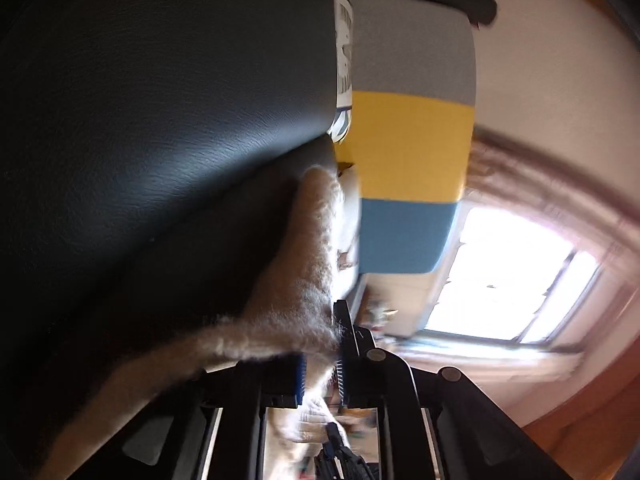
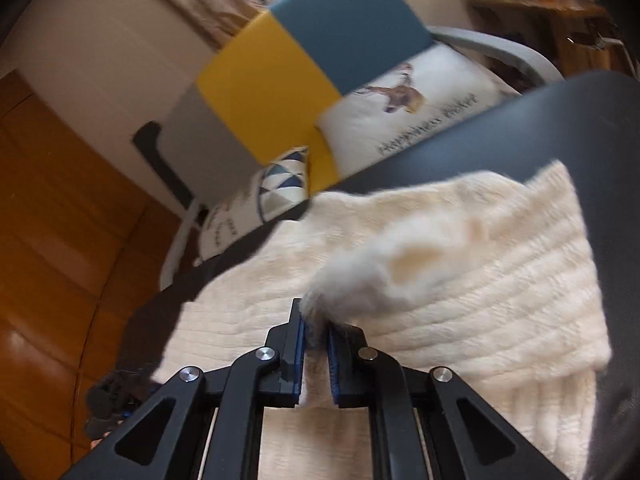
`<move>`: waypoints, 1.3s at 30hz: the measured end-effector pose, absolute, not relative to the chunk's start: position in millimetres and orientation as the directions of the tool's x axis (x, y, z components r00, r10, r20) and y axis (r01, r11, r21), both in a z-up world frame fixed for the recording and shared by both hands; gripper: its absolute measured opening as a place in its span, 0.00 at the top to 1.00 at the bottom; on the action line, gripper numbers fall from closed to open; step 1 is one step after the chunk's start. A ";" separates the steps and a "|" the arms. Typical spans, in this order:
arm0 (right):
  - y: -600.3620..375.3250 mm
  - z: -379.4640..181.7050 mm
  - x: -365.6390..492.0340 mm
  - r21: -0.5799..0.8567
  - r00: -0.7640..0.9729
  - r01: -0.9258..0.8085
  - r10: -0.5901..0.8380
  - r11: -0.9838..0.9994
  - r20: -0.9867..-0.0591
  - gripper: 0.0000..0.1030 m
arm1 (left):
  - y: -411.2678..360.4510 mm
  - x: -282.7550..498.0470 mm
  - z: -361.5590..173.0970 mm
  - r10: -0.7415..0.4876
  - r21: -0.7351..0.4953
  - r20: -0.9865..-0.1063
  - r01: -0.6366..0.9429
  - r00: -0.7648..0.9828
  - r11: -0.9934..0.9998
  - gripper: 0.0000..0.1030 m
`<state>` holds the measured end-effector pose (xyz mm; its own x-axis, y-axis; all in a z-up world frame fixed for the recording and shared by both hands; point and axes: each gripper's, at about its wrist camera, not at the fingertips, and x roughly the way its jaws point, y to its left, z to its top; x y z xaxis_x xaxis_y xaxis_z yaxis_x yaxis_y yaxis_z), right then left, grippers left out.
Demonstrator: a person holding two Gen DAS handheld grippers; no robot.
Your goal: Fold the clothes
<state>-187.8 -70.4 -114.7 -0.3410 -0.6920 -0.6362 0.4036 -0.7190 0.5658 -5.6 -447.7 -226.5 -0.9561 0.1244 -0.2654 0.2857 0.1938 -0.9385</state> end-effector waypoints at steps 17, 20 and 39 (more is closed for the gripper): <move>-65.2 -100.7 -197.7 0.596 -0.328 0.404 -0.718 -0.694 -0.614 0.92 | -459.5 -32.4 -206.3 0.098 -0.918 -0.352 0.364 -0.931 0.156 0.91; -62.5 -80.4 -194.1 0.631 -0.345 0.460 -0.781 -0.625 -0.521 0.92 | -466.0 -29.0 -199.9 0.070 -0.951 -0.274 0.281 -0.959 0.130 0.93; -29.6 -172.6 -217.4 0.720 -0.338 0.129 -0.713 -0.682 -0.615 0.84 | -480.9 -38.9 -230.2 0.082 -0.907 -0.395 0.403 -0.915 0.126 0.90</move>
